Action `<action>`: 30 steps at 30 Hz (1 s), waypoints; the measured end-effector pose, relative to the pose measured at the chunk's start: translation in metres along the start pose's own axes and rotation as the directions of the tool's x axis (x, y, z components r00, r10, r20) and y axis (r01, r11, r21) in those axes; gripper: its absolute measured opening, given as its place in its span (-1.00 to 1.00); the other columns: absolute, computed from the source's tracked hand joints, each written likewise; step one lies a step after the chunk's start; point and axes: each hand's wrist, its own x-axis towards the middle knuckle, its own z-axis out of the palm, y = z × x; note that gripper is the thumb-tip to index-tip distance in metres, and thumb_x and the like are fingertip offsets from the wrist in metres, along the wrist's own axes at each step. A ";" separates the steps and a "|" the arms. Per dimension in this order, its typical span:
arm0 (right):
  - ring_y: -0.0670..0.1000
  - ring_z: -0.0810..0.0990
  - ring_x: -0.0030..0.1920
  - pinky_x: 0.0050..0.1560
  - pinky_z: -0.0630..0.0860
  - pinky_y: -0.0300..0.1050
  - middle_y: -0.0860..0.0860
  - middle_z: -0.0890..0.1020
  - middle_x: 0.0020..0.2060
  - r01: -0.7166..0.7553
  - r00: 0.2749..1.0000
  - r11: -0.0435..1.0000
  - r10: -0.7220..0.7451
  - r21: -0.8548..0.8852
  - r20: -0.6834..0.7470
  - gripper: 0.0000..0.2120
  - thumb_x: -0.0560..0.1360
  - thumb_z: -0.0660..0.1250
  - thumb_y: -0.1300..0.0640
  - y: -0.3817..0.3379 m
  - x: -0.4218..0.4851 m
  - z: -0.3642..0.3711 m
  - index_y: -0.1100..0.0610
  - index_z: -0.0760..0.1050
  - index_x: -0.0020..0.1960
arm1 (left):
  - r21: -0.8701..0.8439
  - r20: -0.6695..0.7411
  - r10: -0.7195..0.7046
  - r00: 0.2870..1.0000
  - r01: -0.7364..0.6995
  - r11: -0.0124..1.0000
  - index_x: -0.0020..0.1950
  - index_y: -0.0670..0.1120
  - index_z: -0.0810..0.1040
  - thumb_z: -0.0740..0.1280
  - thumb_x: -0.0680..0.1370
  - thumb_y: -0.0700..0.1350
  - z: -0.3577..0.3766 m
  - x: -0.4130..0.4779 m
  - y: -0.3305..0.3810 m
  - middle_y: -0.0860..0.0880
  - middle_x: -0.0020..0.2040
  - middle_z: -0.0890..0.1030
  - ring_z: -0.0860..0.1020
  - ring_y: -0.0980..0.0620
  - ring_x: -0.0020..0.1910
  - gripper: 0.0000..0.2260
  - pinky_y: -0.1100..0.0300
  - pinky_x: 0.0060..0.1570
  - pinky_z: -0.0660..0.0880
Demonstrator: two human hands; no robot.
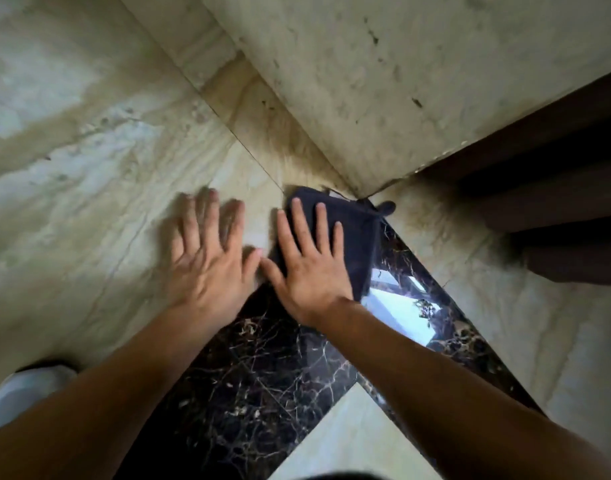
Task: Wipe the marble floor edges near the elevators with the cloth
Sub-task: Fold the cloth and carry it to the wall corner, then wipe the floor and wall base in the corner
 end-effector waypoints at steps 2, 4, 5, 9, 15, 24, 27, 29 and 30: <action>0.19 -0.40 0.54 0.51 -0.31 0.28 -0.02 -0.28 0.59 0.097 0.995 0.994 -0.098 -0.040 -0.025 -0.37 0.63 -0.19 -0.22 -0.007 0.025 0.005 0.00 -0.28 0.59 | -0.012 -0.016 -0.026 1.000 0.026 1.000 0.57 -0.10 0.20 0.09 0.59 0.16 0.002 0.001 -0.012 -0.26 0.58 0.14 0.07 -0.38 0.55 -0.40 -0.30 0.40 0.18; 0.16 -0.33 0.57 0.53 -0.27 0.23 -0.05 -0.19 0.61 0.244 0.969 0.968 -0.246 -0.059 -0.027 -0.40 0.64 -0.18 -0.16 -0.009 0.053 -0.004 0.02 -0.21 0.60 | -0.029 -0.008 -0.091 0.996 0.091 0.995 0.56 -0.11 0.17 0.03 0.59 0.16 0.002 0.002 -0.018 -0.27 0.58 0.14 0.07 -0.38 0.55 -0.40 -0.31 0.38 0.18; 0.13 -0.28 0.58 0.55 -0.25 0.18 -0.06 -0.14 0.61 0.303 0.951 0.949 -0.307 -0.087 -0.044 -0.41 0.64 -0.17 -0.14 -0.006 0.063 -0.009 0.03 -0.18 0.60 | -0.034 0.000 -0.111 0.994 0.111 0.993 0.57 -0.11 0.17 0.02 0.58 0.17 0.002 0.002 -0.020 -0.28 0.58 0.13 0.07 -0.39 0.55 -0.39 -0.31 0.38 0.18; 0.05 -0.15 0.60 0.55 0.11 0.08 -0.07 -0.06 0.61 0.236 0.951 0.962 -0.258 -0.136 -0.170 -0.41 0.65 -0.16 -0.17 0.057 0.020 0.008 0.03 -0.14 0.61 | 0.000 0.048 -0.124 0.991 0.124 0.992 0.59 -0.07 0.13 -0.06 0.59 0.26 0.012 0.004 -0.024 -0.27 0.58 0.12 0.08 -0.40 0.53 -0.35 -0.35 0.40 0.13; 0.14 -0.16 0.60 0.51 0.15 0.15 0.02 -0.19 0.60 -0.342 0.937 0.939 0.342 0.017 -0.069 -0.38 0.62 -0.24 -0.19 0.199 -0.099 0.008 0.03 -0.27 0.59 | 0.014 0.211 -0.193 0.958 0.195 0.981 0.61 -0.02 -0.04 -0.03 0.61 0.21 -0.010 -0.001 -0.009 -0.22 0.62 -0.05 -0.04 -0.36 0.57 -0.38 -0.32 0.49 0.06; 0.16 -0.38 0.55 0.52 -0.23 0.30 -0.02 -0.29 0.58 0.225 0.972 0.970 -0.229 -0.090 -0.045 -0.39 0.62 -0.23 -0.19 0.016 -0.031 0.038 0.00 -0.32 0.58 | -0.030 0.222 -0.271 0.937 0.285 0.958 0.61 0.04 -0.07 -0.10 0.58 0.26 -0.006 0.000 0.004 -0.13 0.64 -0.11 -0.10 -0.29 0.59 -0.37 -0.29 0.49 0.06; 0.07 -0.31 0.57 0.56 -0.17 0.19 -0.09 -0.24 0.58 0.362 0.925 0.902 -0.380 -0.234 -0.033 -0.42 0.63 -0.22 -0.21 0.071 -0.009 0.013 -0.09 -0.34 0.56 | 0.002 0.139 -0.216 0.966 0.218 0.976 0.57 0.01 0.09 -0.06 0.55 0.31 0.002 -0.003 -0.005 -0.18 0.59 0.08 0.09 -0.36 0.52 -0.35 -0.38 0.37 0.20; 0.05 -0.23 0.59 0.55 -0.02 0.21 -0.08 -0.16 0.60 0.163 0.973 0.963 -0.192 -0.216 -0.124 -0.43 0.63 -0.24 -0.22 0.121 -0.021 0.005 -0.10 -0.26 0.58 | 0.034 0.073 -0.169 0.983 0.166 0.985 0.51 0.02 0.19 -0.01 0.53 0.36 0.008 -0.001 -0.015 -0.21 0.56 0.13 0.15 -0.42 0.47 -0.34 -0.42 0.33 0.21; 0.06 -0.20 0.60 0.54 0.00 0.22 -0.05 -0.13 0.61 0.035 0.984 0.986 -0.063 -0.164 -0.166 -0.42 0.62 -0.25 -0.22 0.137 -0.037 0.008 -0.09 -0.22 0.60 | 0.046 0.048 -0.156 0.987 0.154 0.987 0.50 0.03 0.21 0.00 0.51 0.39 0.011 0.000 -0.021 -0.22 0.56 0.13 0.14 -0.44 0.46 -0.33 -0.44 0.34 0.18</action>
